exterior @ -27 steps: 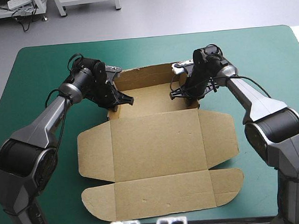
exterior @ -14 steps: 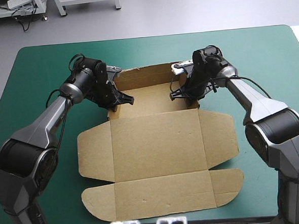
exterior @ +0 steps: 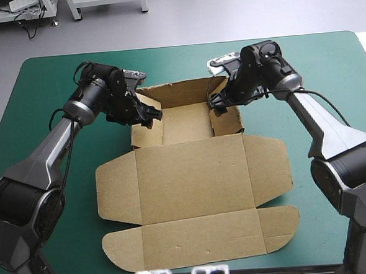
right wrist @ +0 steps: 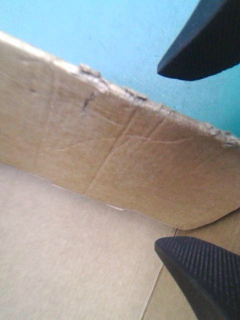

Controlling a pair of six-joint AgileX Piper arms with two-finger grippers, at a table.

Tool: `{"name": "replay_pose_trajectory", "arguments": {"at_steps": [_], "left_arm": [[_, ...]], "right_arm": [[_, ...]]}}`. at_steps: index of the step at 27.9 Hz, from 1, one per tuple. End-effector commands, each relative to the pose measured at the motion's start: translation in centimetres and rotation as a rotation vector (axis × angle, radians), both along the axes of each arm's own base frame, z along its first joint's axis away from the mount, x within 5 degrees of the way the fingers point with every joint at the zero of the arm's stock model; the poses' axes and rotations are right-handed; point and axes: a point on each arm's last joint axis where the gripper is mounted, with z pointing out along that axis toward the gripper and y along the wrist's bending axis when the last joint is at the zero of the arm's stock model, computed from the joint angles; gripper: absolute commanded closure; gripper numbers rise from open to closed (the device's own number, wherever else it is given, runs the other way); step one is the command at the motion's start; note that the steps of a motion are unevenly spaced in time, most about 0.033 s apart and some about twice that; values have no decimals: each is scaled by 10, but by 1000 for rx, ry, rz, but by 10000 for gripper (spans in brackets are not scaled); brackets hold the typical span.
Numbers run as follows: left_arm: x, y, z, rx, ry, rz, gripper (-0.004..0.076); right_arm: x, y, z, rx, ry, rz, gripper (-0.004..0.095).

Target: Fold the box

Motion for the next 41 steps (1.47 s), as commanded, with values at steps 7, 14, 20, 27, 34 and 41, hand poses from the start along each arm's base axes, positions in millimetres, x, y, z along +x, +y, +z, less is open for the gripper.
{"name": "replay_pose_trajectory", "arguments": {"at_steps": [7,14,20,27,34,41], "left_arm": [[-53,27,141,-25,-396,-68,203],[-141,63,192,-10,-585,-167,520],[-206,97,150,125,-538,-207,731],[-247,114,71,138,-358,-165,731],[-275,125,37,113,-329,-97,732],[-288,130,40,96,-382,-89,732]], "right_arm": [[-47,-21,114,83,-294,48,121],[-60,-33,132,44,-364,50,131],[-48,-27,114,33,-312,54,131],[-19,-15,71,4,-204,55,131],[11,-5,17,-42,-83,57,166],[29,3,-27,-64,4,60,237]]}}
